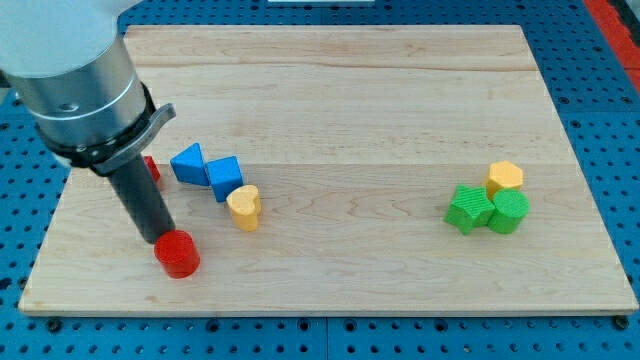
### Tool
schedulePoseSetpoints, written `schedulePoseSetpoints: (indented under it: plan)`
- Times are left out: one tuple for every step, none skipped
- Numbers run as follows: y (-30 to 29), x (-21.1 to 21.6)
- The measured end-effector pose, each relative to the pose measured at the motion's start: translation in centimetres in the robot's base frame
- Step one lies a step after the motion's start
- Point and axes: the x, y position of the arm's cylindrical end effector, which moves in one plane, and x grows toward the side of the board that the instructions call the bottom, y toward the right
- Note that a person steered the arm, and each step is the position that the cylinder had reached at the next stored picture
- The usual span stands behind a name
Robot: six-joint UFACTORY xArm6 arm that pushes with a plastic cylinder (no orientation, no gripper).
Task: Place the yellow heart to the bottom right of blue cube
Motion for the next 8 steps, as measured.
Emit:
schedulePoseSetpoints:
  plan:
    - [-5.0,3.5]
    - [2.1,6.5]
    - [4.6,0.7]
    - [6.3,-3.9]
    - [8.8,-0.8]
    - [7.5,-0.4]
    - [0.7,-2.1]
    - [1.7,-2.9]
